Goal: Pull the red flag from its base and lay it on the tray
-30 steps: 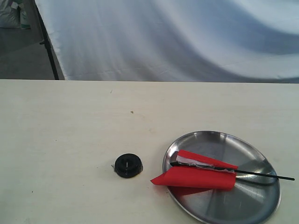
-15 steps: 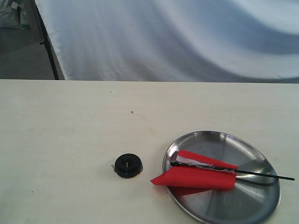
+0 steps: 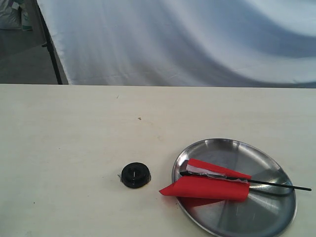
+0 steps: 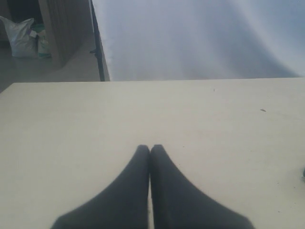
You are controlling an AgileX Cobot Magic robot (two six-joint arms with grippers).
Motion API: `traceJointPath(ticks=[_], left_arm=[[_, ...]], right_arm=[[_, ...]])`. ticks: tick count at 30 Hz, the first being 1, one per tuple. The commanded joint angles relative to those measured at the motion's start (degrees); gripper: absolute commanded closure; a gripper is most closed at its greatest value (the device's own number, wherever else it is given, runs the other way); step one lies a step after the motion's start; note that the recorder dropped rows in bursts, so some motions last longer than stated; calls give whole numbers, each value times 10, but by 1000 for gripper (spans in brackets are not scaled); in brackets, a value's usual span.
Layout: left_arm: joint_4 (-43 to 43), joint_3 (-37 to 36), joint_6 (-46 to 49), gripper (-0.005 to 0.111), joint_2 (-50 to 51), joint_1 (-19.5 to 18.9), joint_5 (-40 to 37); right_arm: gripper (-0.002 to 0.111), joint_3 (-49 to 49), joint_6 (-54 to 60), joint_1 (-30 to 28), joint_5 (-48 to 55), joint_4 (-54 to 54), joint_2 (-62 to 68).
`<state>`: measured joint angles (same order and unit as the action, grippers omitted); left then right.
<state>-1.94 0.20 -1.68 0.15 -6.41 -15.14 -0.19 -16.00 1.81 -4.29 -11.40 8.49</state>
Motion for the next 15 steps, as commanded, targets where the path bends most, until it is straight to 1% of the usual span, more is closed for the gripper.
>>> traceJointPath(ticks=[1,13,15], left_arm=[[3,-2,-1,107,-2,3,3],[3,-2,-1,107,-2,3,3],[3,-2,-1,107,-2,3,3]], right_arm=[[109,2,19,-2,-7,10,-2],[109,2,8,-2,-5,10,-2],[109,2,7,-2,15,10,-2]])
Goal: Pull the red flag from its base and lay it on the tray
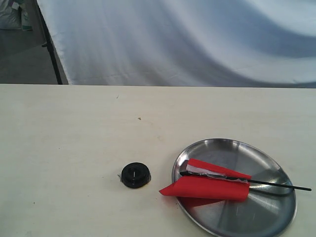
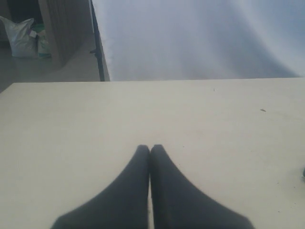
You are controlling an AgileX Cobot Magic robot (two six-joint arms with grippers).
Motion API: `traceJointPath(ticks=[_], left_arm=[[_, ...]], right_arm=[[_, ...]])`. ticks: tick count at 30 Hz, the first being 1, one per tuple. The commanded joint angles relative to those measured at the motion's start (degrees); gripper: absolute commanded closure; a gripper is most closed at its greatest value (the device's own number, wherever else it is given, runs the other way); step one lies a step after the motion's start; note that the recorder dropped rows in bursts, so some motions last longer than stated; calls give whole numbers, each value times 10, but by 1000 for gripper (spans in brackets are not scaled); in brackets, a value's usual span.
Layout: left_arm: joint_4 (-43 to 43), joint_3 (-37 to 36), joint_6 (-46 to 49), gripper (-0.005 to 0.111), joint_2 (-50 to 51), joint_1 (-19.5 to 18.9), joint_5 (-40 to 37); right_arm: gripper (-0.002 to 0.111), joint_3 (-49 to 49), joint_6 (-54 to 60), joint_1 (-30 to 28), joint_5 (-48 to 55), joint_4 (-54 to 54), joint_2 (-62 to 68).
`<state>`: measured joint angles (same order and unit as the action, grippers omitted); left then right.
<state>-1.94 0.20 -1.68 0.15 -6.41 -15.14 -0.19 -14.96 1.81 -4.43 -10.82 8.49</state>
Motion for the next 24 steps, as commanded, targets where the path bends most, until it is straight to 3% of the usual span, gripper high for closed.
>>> traceJointPath(ticks=[1,15,21,24], left_arm=[[3,-2,-1,107,-2,3,3],[3,-2,-1,107,-2,3,3],[3,-2,-1,107,-2,3,3],[3,-2,-1,107,-2,3,3]], right_arm=[[109,2,-4,-2,20,4,-2],[109,2,13,-2,13,4,-2],[109,2,13,-2,22,145,-2],[109,2,52,-2,22,149,-2]])
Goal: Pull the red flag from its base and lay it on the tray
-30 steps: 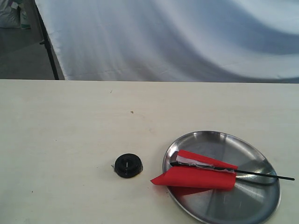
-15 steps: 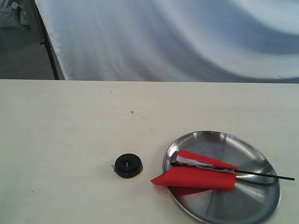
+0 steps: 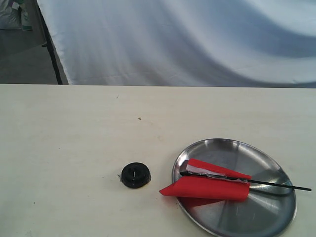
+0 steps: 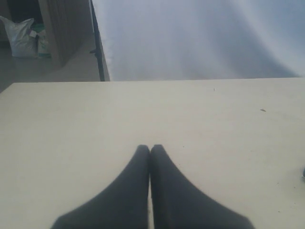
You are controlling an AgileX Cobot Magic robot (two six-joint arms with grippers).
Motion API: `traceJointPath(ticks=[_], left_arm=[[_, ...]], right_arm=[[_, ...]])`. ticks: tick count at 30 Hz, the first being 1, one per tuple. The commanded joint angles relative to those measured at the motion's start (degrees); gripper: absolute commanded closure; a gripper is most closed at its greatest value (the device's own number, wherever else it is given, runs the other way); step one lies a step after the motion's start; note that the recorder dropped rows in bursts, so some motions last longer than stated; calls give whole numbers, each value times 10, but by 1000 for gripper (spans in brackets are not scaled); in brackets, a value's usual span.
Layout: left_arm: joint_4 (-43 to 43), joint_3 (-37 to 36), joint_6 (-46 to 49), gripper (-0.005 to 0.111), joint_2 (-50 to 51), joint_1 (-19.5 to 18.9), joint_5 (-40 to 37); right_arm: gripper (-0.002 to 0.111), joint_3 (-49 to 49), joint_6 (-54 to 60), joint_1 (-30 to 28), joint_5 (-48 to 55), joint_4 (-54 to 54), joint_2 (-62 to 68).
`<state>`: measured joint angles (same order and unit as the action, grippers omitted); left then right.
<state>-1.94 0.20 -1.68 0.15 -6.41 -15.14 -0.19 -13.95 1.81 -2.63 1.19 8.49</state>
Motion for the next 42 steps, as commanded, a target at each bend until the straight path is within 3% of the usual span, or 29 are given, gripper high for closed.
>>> traceJointPath(ticks=[1,4,42], left_arm=[[3,-2,-1,107,-2,3,3],[3,-2,-1,107,-2,3,3],[3,-2,-1,107,-2,3,3]], right_arm=[[109,2,82,-2,4,29,-2],[109,2,174,-2,6,32,-2],[109,2,172,-2,13,34,-2]])
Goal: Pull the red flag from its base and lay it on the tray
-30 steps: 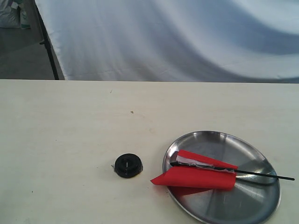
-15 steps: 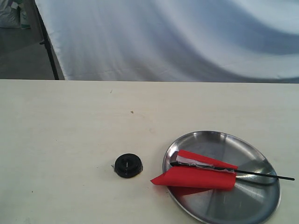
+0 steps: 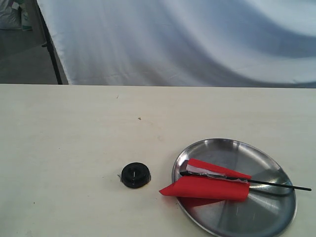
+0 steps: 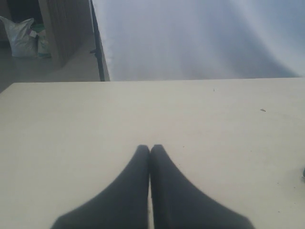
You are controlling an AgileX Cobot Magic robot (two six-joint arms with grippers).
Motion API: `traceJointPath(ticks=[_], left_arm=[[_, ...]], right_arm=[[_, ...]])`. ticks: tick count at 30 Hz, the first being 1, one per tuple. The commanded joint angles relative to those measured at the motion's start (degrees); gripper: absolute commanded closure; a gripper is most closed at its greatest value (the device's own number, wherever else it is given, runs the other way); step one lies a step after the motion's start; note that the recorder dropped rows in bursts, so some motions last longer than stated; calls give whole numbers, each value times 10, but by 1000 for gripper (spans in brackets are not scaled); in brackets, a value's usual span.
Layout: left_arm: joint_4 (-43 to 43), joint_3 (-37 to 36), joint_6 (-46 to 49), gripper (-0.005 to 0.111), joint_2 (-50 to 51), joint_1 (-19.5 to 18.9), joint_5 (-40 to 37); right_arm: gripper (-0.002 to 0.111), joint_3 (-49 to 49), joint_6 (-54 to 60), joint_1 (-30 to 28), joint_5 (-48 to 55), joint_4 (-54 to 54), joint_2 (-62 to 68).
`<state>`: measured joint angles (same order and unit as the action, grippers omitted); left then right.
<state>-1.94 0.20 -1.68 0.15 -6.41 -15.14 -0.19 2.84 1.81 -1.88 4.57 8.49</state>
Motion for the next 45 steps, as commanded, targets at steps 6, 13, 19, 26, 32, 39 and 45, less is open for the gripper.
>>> traceJointPath(ticks=[6,13,19,26,32,39,45], left_arm=[[3,-2,-1,107,-2,3,3],[3,-2,-1,107,-2,3,3],[3,-2,-1,107,-2,3,3],[3,-2,-1,107,-2,3,3],[3,-2,-1,107,-2,3,3],[3,-2,-1,107,-2,3,3],[3,-2,-1,107,-2,3,3]], right_arm=[[109,2,-1,-2,166,7,-2],[109,2,-2,-2,221,156,-2],[109,2,-2,-2,224,168,-2],[109,2,0,-2,225,167,-2],[109,2,-65,-2,215,45,-2],[109,2,-116,-2,211,-2,-2],[109,2,-116,-2,213,5,-2]])
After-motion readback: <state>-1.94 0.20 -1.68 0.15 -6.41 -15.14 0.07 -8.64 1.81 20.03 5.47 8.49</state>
